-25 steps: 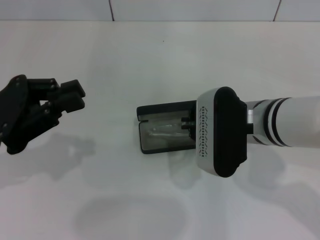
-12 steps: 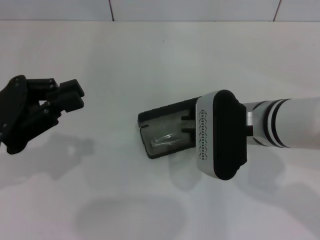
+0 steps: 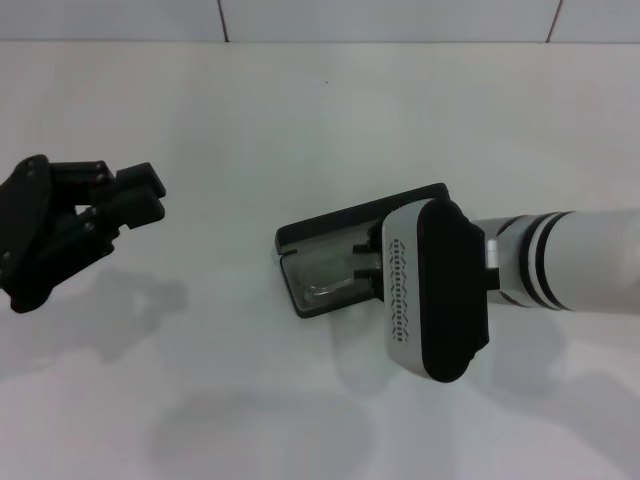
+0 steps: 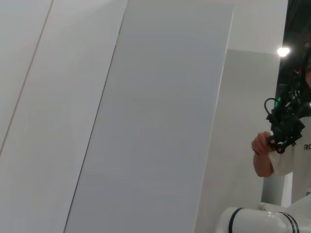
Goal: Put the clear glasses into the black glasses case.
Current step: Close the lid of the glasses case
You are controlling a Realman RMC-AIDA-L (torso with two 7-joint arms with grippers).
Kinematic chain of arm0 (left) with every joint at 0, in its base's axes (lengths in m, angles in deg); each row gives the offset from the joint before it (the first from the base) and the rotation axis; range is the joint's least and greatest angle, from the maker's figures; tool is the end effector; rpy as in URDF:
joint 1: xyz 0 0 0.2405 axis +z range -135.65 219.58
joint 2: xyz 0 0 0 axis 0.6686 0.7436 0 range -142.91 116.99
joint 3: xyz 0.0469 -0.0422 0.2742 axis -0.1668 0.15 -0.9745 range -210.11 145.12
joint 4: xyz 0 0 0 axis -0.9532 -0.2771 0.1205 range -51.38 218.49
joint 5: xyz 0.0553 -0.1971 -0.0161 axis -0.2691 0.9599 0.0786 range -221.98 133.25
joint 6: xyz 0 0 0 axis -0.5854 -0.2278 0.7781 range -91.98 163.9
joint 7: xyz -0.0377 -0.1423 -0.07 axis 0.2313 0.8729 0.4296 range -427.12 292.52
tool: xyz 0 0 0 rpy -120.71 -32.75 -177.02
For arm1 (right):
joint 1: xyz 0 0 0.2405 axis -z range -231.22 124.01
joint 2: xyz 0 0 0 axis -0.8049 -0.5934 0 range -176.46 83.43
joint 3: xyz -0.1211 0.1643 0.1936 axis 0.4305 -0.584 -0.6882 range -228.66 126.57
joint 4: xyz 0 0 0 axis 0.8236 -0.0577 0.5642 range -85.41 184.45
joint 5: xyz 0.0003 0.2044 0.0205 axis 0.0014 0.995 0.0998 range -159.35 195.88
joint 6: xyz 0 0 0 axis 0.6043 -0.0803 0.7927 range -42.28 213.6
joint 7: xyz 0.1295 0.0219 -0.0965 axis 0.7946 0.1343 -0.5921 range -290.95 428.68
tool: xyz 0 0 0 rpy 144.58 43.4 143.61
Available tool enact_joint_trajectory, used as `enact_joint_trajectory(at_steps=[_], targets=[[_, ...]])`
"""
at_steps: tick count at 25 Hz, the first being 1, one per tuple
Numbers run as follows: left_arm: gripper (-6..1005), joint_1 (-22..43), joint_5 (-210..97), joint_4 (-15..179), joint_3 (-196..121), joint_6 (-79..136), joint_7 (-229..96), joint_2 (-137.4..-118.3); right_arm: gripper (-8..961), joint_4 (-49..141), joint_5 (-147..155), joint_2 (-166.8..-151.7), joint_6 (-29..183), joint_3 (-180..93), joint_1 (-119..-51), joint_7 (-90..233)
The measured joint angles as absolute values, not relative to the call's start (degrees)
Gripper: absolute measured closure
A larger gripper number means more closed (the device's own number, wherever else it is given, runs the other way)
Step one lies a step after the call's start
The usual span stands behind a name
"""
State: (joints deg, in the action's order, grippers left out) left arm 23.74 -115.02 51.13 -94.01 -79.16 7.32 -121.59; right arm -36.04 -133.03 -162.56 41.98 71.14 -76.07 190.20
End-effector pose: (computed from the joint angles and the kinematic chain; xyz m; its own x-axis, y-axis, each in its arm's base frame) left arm -0.2604 0.2613 0.0579 0.5057 0.1822 0.8433 0.2499 -0.9665 0.0590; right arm 0.1587 0.3227 -0.1289 0.8931 0.3168 0.3194 0.4282 -0.8162 -0.3879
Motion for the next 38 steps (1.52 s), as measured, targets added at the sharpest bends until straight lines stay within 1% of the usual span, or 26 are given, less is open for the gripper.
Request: enact_joint_trajectory(at_steps=[5,14,21,26,31,35,38], targets=[[844,23.87,-115.46,51.21,-92.72,-79.27,7.32,-121.99,757,-37.7,-133.09,-162.49,41.97,71.7,-74.87,190.15],[844,23.88,-115.53,51.22,-92.67,-79.24,7.32,-121.99,756,-43.75,-131.84,-162.31,42.15,70.84,-71.01,190.08],[844,23.72,-115.58,51.21,-92.26,-79.04,7.32,-121.62,756,-49.43,-124.89,-162.01,42.29,66.82,-67.95,189.67],[844,23.06,-116.3,51.21,-89.98,-78.85,7.42,-121.9,757,-52.26,-118.25,-161.87,42.02,63.24,-65.44,188.23],[845,21.65,-117.96,51.23,-89.71,-77.8,7.37,-122.22,758,-55.14,-98.94,-161.71,37.5,52.82,-62.97,184.1],[845,20.01,-119.48,51.29,-89.7,-75.31,7.58,-123.38,758,-51.54,-76.0,-161.48,30.47,38.56,-61.56,174.72],[845,17.57,-121.22,51.4,-89.71,-71.39,7.67,-124.12,759,-46.16,-63.41,-161.5,22.83,28.4,-61.48,170.77]])
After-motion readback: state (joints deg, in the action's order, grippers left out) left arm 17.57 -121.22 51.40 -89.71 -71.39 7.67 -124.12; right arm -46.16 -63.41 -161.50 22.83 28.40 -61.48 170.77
